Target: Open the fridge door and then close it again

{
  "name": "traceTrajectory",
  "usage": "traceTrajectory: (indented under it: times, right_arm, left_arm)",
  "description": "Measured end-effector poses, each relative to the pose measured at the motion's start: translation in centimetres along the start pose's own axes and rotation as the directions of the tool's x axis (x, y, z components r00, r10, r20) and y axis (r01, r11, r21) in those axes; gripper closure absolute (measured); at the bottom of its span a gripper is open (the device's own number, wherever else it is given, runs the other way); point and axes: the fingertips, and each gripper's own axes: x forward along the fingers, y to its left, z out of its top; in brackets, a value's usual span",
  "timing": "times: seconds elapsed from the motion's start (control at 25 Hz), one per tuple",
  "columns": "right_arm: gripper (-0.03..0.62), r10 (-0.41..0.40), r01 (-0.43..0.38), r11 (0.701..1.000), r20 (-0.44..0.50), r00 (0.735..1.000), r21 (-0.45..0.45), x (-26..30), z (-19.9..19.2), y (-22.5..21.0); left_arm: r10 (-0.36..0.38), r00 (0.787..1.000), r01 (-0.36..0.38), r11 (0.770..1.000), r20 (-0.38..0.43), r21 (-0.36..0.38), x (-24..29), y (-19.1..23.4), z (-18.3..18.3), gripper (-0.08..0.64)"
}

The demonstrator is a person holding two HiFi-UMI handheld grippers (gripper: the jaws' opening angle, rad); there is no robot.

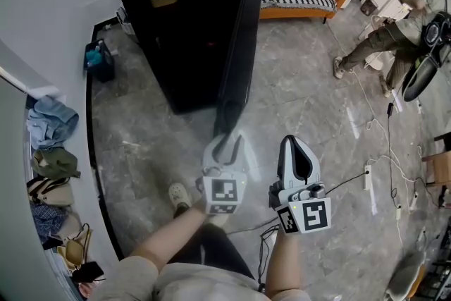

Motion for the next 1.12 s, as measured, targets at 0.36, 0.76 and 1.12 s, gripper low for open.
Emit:
traceTrajectory:
  times: [0.36, 0.76, 1.12]
  right_arm:
    - [0.604, -0.003, 0.003, 1.0, 0.002, 1.0, 0.0, -0.8, 0.2, -0.2]
    - [0.604, 0.011, -0.011, 1.0, -0.001, 1.0, 0.0, -0.6, 0.1, 0.2]
    - [0.604, 0.04, -0.04, 0.999, -0.001, 0.999, 0.004, 0.3, -0.1, 1.1]
  left_arm:
    - [0.059, 0.998, -0.059, 0.998, -0.014, 0.001, -0.1, 1.0, 0.0, 0.531]
    - [0.037, 0.999, -0.037, 0.999, -0.022, -0.017, -0.2, 1.4, 0.0, 0.534]
    - [0.021, 1.0, -0.022, 0.999, -0.02, -0.046, -0.6, 2.6, 0.0, 0.532]
